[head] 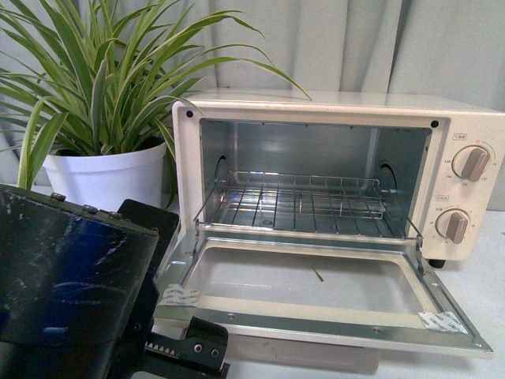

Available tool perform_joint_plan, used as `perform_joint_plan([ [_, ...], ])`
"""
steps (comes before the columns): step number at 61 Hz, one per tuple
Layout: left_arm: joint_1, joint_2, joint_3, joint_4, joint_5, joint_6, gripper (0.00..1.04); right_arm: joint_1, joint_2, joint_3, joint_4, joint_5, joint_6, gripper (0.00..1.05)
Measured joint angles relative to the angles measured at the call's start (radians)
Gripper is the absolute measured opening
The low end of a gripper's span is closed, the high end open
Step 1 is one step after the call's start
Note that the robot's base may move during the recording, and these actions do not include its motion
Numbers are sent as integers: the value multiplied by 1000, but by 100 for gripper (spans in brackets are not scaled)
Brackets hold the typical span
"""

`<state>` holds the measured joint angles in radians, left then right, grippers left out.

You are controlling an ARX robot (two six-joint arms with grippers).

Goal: Open oven

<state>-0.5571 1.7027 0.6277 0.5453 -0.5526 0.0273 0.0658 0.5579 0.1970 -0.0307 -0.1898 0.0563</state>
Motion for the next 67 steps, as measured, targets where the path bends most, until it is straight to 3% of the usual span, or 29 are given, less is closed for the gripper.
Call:
perform_joint_plan([
  [28,-45,-346,-181,-3,76,20,98,-10,-97,0,-66,-55,9,95],
  [40,-58,-612,-302,-108,110,-8,98,-51,-241,-20,-160,-105,10,95],
  [52,-93,-861,-415,-192,60,-27,98,-129,-377,-55,-254,-169,5,95],
  [67,-88,-1165,-499,-351,-18,-43,98,-106,-417,-97,-196,-154,10,95],
])
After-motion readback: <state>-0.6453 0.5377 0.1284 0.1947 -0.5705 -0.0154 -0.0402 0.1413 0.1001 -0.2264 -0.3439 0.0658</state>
